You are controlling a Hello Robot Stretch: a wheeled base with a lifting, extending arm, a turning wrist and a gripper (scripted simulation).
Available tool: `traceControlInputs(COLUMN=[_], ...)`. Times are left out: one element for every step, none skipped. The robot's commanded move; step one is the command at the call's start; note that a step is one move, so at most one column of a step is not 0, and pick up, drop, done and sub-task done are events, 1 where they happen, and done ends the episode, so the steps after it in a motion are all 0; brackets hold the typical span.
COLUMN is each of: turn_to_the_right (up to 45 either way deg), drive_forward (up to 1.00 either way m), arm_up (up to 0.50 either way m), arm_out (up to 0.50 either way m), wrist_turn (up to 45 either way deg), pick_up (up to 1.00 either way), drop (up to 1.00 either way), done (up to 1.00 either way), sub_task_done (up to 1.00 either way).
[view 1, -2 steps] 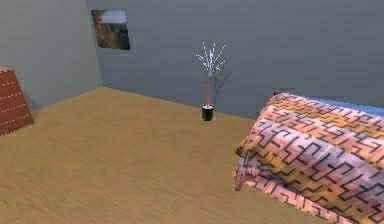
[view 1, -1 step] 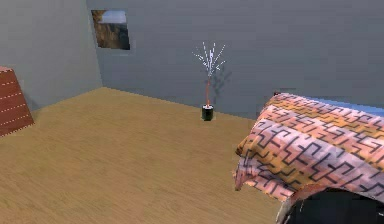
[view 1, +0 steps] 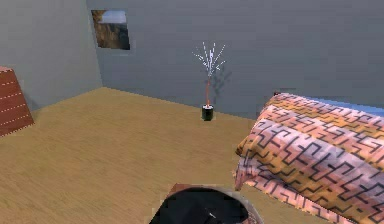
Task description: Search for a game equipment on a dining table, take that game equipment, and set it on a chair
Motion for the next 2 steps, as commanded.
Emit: traceControlInputs(turn_to_the_right=[-45.0, -6.0], drive_forward=[0.0, 0.0], arm_up=[0.0, 0.0], arm_out=[0.0, 0.0], wrist_turn=[0.0, 0.0], pick_up=[0.0, 0.0], drop=[0.0, 0.0], done=[0.0, 0.0], sub_task_done=[0.0, 0.0])
